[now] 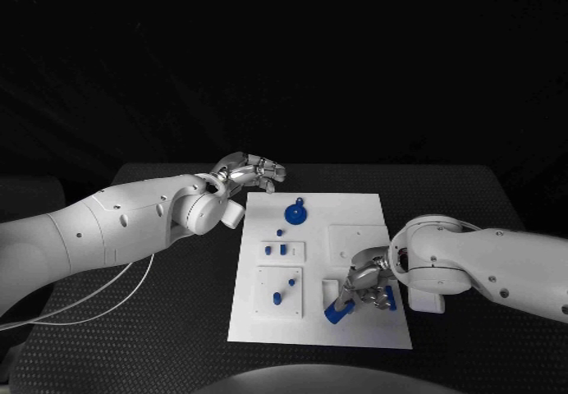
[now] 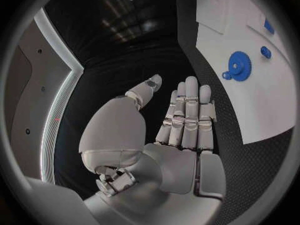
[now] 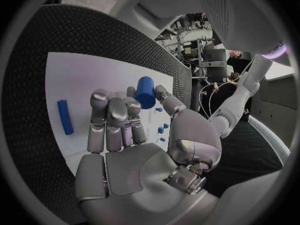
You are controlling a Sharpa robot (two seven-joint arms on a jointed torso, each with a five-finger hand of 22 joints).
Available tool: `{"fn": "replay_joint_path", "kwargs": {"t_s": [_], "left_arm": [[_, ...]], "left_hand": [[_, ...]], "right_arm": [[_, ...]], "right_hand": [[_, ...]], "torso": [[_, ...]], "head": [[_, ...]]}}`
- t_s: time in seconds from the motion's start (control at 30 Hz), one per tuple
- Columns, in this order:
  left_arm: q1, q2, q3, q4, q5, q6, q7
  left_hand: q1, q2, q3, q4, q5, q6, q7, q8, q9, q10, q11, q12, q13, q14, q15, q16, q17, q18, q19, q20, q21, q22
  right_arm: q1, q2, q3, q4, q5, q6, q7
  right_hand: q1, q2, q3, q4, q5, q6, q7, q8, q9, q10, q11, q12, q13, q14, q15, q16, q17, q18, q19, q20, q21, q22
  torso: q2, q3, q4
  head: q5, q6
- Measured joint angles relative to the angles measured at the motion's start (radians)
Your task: Assemble the parts on the task board
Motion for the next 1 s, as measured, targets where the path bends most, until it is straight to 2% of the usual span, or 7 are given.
{"fn": "replay_joint_path", "kwargs": {"t_s": [0.73,1.0], "left_arm": [[0.0,0.001,0.0,0.0,0.0,0.002,-0.002],[0.0,0.002,0.0,0.0,0.0,0.003,-0.003]], "left_hand": [[0.0,0.0,0.0,0.0,0.0,0.0,0.0,0.004,-0.001,0.0,0.0,0.0,-0.001,0.0,0.0,0.0,0.001,0.001,-0.001,0.002,-0.004,0.002],[0.0,0.0,0.0,0.0,0.0,0.0,0.0,0.004,-0.001,0.0,0.0,0.0,-0.001,0.0,0.0,0.0,0.002,-0.003,-0.001,0.002,-0.004,0.002]], "right_arm": [[0.0,0.043,0.001,-0.053,-0.075,-0.007,0.001],[-0.002,0.059,0.0,-0.052,-0.098,-0.042,0.001]], "right_hand": [[-0.005,0.005,-0.003,-0.003,-0.001,0.003,-0.002,-0.005,0.0,0.0,0.0,0.0,0.002,0.002,0.002,0.0,0.0,0.0,0.0,0.0,0.0,0.0],[-0.005,0.005,-0.004,-0.004,0.001,0.002,-0.002,-0.006,-0.001,0.0,0.0,0.0,0.002,0.002,0.002,0.0,0.0,0.0,0.0,0.0,0.0,0.0]], "torso": [[0.0,0.0004,-0.0006],[0.0,-0.0002,0.0001]], "head": [[0.002,-0.003],[0.002,-0.002]]}}
